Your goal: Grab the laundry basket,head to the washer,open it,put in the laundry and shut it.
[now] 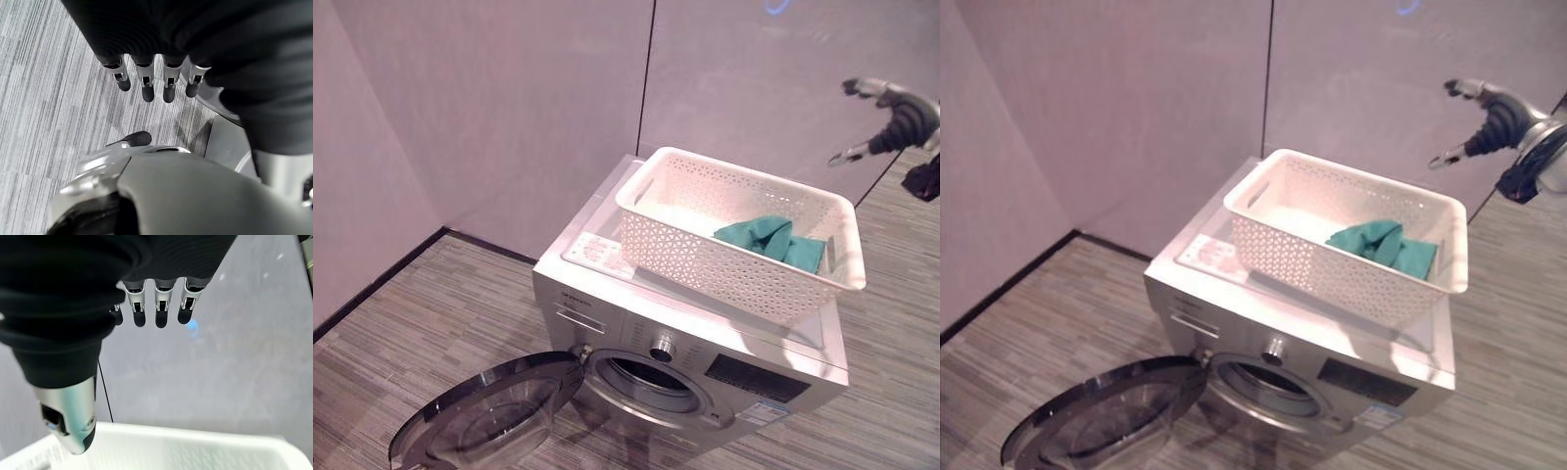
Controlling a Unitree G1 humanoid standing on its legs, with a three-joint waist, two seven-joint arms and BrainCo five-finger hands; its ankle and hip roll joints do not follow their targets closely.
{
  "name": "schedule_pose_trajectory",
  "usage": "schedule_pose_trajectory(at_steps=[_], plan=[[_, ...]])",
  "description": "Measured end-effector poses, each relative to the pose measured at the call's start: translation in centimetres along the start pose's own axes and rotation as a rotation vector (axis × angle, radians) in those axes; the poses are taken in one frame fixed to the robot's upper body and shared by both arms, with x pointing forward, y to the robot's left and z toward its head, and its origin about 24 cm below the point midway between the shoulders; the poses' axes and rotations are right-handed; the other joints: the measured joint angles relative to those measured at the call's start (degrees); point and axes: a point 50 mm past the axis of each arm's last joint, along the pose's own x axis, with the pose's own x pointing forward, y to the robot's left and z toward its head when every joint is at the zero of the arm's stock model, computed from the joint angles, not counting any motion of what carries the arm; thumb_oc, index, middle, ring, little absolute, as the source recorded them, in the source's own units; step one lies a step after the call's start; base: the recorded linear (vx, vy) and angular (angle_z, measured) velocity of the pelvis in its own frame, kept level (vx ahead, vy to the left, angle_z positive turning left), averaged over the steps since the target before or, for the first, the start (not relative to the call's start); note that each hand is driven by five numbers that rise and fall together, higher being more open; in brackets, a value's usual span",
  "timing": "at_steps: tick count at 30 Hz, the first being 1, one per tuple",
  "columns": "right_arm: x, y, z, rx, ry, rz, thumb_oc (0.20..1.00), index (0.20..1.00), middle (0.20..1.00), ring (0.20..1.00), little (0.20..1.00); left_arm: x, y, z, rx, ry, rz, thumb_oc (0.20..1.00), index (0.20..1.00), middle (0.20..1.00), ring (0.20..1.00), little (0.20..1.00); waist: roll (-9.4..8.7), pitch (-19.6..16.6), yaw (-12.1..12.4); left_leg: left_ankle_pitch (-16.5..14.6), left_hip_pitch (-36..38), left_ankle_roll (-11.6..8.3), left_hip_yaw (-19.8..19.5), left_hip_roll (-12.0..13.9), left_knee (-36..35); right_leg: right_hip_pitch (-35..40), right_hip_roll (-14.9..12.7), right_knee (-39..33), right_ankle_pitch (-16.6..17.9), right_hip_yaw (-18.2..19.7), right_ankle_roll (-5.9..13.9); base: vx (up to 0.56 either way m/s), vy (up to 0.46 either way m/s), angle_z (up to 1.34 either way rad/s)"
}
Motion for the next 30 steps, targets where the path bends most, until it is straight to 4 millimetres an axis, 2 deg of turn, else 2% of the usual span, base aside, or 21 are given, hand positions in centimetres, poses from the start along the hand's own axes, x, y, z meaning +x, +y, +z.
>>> schedule_pose_trajectory(at_steps=[9, 19, 25, 29, 30], plan=[[-0.2, 2.2, -1.8, -0.075, 0.083, 0.148, 1.0, 1.0, 1.0, 1.0, 1.0, 0.0, 0.2, 0.1, -0.02, -0.003, -0.011, 1.0, 1.0, 1.0, 1.0, 1.0, -0.62, 0.2, 0.6, 0.4, -1.0, -0.14, -1.2, 0.0, 0.0, -0.6, 0.0, 0.1, 0.0, -1.6, -0.02, 0.01, -0.012, 0.07], [-1.0, 4.0, -1.4, -0.185, 0.056, 0.333, 1.0, 1.0, 1.0, 1.0, 1.0, 0.0, 0.6, 0.2, -0.02, -0.004, -0.014, 1.0, 1.0, 1.0, 1.0, 1.0, -1.36, 0.3, 0.8, 0.8, -1.7, -0.24, -2.1, 0.0, 0.0, -0.9, 0.0, -0.1, 0.0, -2.7, 0.01, 0.01, -0.001, 0.06], [-1.9, 3.7, -0.8, -0.228, 0.031, 0.382, 1.0, 1.0, 1.0, 1.0, 1.0, -0.1, 0.6, 0.2, -0.017, -0.005, -0.022, 1.0, 1.0, 1.0, 1.0, 1.0, -1.76, 0.2, 0.6, 0.8, -1.6, -0.24, -1.9, 0.0, 0.0, -1.0, 0.1, 0.1, 0.0, -2.4, 0.0, 0.0, 0.003, -0.01], [-2.3, 5.4, -1.6, -0.219, 0.048, 0.456, 1.0, 1.0, 1.0, 1.0, 1.0, -0.1, 0.8, 0.5, -0.007, -0.018, -0.033, 1.0, 1.0, 1.0, 1.0, 1.0, -2.75, 0.0, 0.7, 0.8, -1.6, -0.24, -1.8, 0.1, 0.0, -0.9, 0.1, -0.2, 0.0, -2.4, 0.03, 0.0, 0.0, 0.0], [-2.5, 6.6, -2.0, -0.203, 0.051, 0.489, 1.0, 1.0, 1.0, 1.0, 1.0, -0.1, 0.8, 0.6, 0.003, -0.025, -0.037, 1.0, 1.0, 1.0, 1.0, 1.0, -3.05, -0.2, 0.9, 0.8, -1.6, -0.24, -1.9, 0.1, 0.0, -1.0, 0.1, -0.2, -0.1, -2.5, 0.07, 0.0, 0.0, 0.0]])
